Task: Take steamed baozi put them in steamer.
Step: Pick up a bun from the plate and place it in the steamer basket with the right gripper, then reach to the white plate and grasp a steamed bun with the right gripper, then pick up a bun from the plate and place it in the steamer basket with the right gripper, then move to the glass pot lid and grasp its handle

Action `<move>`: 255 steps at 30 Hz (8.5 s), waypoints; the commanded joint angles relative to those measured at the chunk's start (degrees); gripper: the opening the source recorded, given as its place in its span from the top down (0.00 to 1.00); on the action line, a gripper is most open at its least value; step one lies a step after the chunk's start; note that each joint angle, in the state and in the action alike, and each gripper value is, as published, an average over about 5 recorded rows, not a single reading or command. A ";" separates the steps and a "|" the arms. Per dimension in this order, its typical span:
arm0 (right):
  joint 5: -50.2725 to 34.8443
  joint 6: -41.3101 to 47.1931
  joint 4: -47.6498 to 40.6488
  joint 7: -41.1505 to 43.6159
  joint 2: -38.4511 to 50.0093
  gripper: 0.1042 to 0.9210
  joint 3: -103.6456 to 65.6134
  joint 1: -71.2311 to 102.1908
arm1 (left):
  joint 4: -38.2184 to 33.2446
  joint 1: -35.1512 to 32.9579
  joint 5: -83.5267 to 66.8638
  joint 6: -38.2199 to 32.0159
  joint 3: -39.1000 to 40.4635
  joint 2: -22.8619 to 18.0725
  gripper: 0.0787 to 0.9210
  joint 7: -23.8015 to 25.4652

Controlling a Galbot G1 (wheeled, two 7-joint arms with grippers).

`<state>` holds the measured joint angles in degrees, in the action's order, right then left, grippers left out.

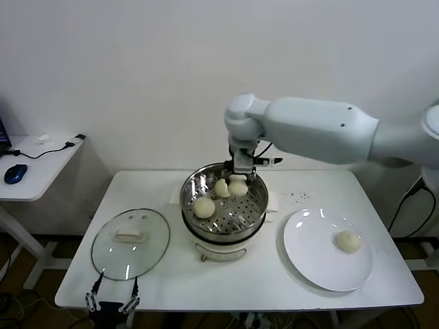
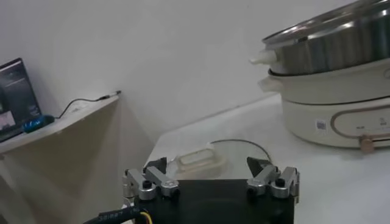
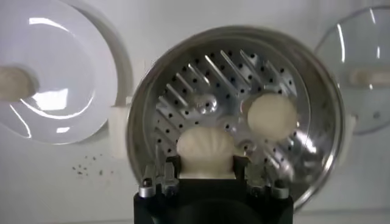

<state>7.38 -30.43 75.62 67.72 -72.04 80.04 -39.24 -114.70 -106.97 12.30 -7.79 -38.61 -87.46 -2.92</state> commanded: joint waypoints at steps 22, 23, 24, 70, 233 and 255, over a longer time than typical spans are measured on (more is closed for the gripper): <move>2.00 -3.12 0.26 -1.59 -4.51 0.31 1.85 7.72 | 0.96 0.19 0.19 0.35 0.08 0.86 0.12 0.21; 2.01 -3.24 0.08 -1.47 -4.43 0.27 1.66 7.62 | 0.96 0.22 0.20 0.37 0.09 0.86 0.12 0.20; 2.02 -3.34 -0.09 -1.41 -4.33 0.24 1.37 7.53 | 0.96 0.24 0.22 0.39 0.11 0.86 0.12 0.19; -12.49 43.21 -13.38 -3.68 42.49 0.12 -19.59 33.15 | -0.44 -0.27 2.87 0.46 1.39 0.58 0.12 0.29; -56.35 22.44 12.08 -54.92 36.71 0.12 -81.49 79.44 | -6.15 7.40 7.66 3.17 -0.35 -0.01 0.12 2.54; -41.69 24.80 20.77 -56.02 15.39 0.12 -113.74 114.49 | 1.50 14.94 61.07 11.58 0.15 6.53 0.12 1.13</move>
<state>-40.85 -5.57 93.27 12.85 -48.70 -16.99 57.34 -119.64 -96.18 47.10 -2.53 -41.31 -84.80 -0.01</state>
